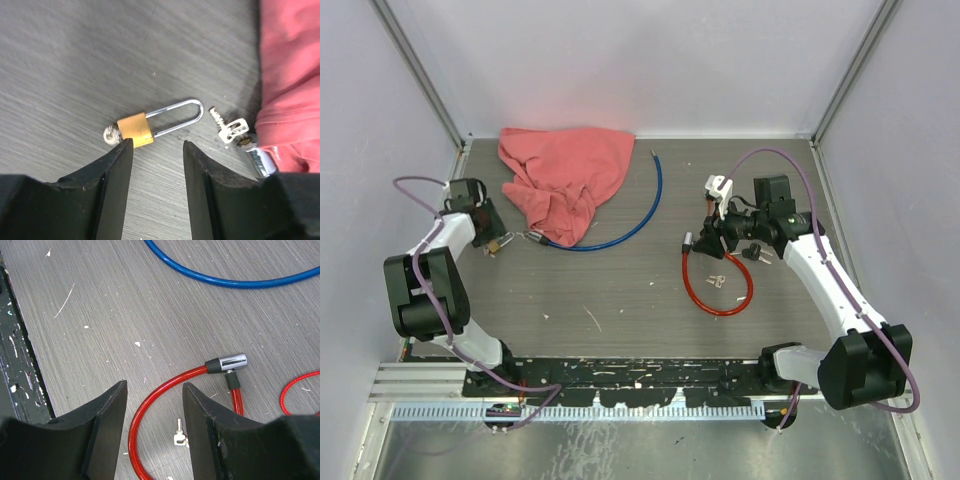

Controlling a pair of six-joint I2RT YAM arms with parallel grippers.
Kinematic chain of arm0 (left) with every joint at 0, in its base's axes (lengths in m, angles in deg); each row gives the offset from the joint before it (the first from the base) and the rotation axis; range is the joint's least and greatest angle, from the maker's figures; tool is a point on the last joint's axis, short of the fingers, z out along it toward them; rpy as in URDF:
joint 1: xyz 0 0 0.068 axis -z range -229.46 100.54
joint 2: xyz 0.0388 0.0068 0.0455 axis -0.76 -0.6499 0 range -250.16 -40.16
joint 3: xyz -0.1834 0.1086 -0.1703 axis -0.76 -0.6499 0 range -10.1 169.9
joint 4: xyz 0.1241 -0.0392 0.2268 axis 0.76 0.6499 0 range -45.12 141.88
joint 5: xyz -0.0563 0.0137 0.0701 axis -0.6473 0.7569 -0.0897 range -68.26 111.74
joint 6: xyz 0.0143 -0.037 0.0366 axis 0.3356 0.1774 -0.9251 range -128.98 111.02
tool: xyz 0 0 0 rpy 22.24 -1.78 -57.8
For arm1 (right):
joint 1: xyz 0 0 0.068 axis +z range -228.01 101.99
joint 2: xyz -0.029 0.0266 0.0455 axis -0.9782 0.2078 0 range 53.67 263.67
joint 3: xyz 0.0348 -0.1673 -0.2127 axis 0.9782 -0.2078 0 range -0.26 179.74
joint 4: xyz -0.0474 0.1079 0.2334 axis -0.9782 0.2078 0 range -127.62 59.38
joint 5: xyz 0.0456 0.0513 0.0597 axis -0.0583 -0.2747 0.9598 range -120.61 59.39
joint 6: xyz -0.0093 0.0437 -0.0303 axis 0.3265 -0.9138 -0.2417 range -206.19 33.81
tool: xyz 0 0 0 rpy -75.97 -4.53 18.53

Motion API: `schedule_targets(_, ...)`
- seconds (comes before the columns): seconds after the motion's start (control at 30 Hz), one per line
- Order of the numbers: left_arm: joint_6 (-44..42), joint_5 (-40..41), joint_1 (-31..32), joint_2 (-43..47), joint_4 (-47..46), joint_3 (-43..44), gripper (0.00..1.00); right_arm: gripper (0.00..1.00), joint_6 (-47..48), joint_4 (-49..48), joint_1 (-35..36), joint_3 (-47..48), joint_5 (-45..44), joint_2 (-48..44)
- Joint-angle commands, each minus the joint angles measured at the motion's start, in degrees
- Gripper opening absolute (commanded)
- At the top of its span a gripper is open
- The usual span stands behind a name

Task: Lock with the key
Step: Pick up the lock from the center of the board.

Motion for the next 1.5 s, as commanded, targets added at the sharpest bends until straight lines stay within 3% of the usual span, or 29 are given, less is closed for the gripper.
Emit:
schedule_targets(0.0,-14.1,-3.4,-0.4,2.0,3.0,6.9,0.47,0.54,0.4,-1.0,0.3,0.5,0.6,0.3)
schedule_targets(0.2,-26.0,0.8,-0.4,-0.3,3.2,6.6,0.6,0.54,0.4,-0.8,0.3,0.4,0.8,0.5)
schedule_targets(0.33,-31.6,-4.8,-0.5,1.0,-0.7,2.7,0.63,0.54,0.4,-0.9,0.3,0.5,0.9,0.8)
schedule_targets(0.43,-37.8,-6.4,-1.3,3.6,-4.8,-1.6,0.8,0.54,0.4,-0.7,0.3,0.6,1.0,1.1)
schedule_targets(0.5,-40.8,-9.5,-2.8,2.4,-1.2,0.0,0.83,0.54,0.4,-0.7,0.3,0.6,0.9,1.0)
schedule_targets(0.77,-43.0,-19.5,-5.5,-7.8,11.3,9.8,0.79,0.54,0.6,-0.7,0.3,0.6,0.2,1.1)
schedule_targets(0.93,-44.4,-23.1,-5.8,-11.2,16.2,14.2,0.66,0.54,0.6,-0.7,0.3,0.6,-0.2,1.4)
schedule_targets(1.3,-41.9,-25.6,-5.8,-13.2,21.2,15.5,0.55,0.54,0.6,-0.7,0.3,0.8,0.0,0.9)
schedule_targets(1.47,-38.3,-21.6,-5.7,-13.7,21.3,14.9,0.56,0.54,0.6,-0.6,0.3,0.7,0.2,0.1)
